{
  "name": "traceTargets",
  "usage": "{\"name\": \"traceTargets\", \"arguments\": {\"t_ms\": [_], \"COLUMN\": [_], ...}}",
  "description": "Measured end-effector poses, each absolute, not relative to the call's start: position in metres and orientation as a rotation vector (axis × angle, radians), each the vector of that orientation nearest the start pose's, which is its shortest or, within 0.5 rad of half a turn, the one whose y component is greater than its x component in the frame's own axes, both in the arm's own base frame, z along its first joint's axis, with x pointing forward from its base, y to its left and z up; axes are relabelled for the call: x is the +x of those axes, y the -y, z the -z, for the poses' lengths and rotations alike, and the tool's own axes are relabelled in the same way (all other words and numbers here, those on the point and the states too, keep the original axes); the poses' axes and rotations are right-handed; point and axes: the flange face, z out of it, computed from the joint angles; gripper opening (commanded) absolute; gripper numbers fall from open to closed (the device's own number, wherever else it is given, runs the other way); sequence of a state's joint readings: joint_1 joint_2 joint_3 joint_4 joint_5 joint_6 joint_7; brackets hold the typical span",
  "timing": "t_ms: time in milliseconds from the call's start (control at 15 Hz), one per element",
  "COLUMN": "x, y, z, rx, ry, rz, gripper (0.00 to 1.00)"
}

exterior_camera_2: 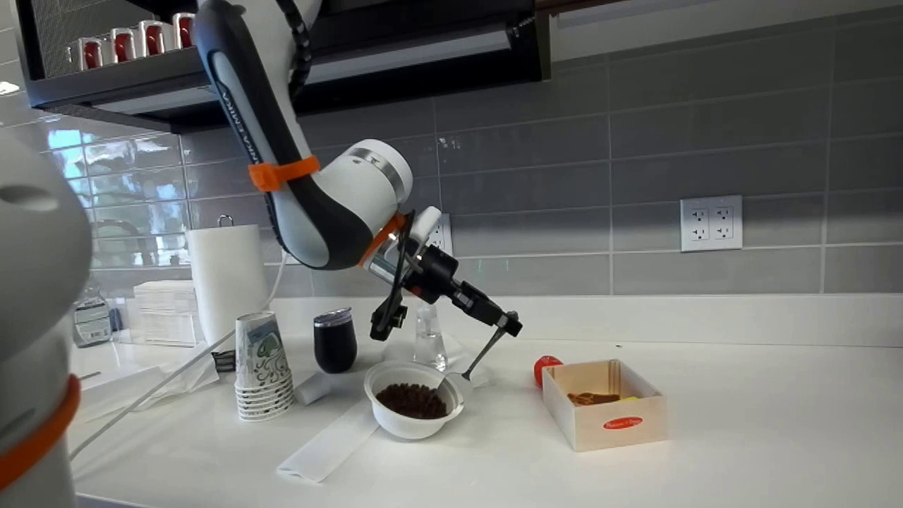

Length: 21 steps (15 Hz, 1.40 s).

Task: Use the cake slicer to stir in the bowl

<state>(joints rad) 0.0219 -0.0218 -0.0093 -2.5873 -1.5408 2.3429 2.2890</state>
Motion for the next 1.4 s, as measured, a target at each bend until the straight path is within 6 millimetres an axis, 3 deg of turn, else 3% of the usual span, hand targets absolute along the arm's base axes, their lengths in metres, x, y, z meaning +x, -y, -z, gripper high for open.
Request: {"name": "traceTargets", "arguments": {"t_ms": [400, 800, 1400], "x": [0.426, 0.427, 0.438], "y": [0.008, 0.006, -0.021], "z": [-0.249, -0.249, -0.275], "rx": [2.191, 2.197, 2.218], "ry": [1.133, 1.129, 1.091], "rz": [-0.856, -0.838, -0.941], "gripper": [0.01, 0.01, 0.01]}}
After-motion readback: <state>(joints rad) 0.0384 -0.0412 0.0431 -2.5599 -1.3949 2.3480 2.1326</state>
